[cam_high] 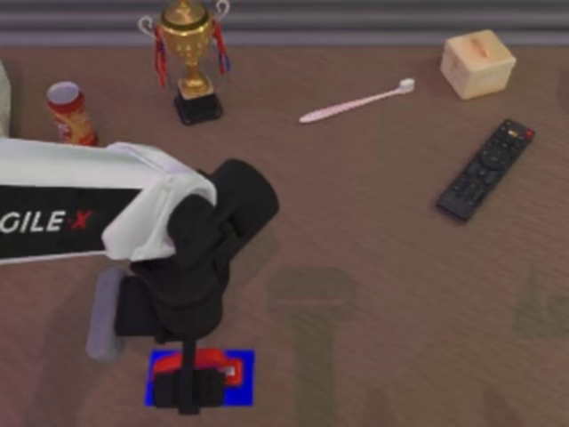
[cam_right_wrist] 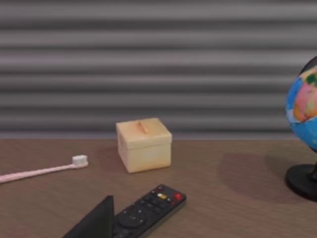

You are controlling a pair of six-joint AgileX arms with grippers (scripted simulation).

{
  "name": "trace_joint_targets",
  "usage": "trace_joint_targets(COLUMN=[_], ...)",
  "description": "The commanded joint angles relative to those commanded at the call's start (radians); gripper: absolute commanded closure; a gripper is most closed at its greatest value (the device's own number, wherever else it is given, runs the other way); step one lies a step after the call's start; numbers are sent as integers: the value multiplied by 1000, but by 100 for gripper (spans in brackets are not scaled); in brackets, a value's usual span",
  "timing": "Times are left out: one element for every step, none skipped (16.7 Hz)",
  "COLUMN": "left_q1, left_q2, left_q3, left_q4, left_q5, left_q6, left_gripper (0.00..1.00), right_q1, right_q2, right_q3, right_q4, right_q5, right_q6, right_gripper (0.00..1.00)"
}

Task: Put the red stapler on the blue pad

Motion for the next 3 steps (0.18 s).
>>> trace_joint_targets(left_q1=[0,0,0], left_q2=[0,0,0], left_q3=[0,0,0], left_q4=[0,0,0], left_q5=[0,0,0], left_q6=[0,0,0], left_gripper=[0,0,0], right_q1=[0,0,0], right_q2=[0,0,0], right_q3=[0,0,0], right_q4=[0,0,0], right_q5=[0,0,0], right_q6=[0,0,0], right_gripper=[0,0,0])
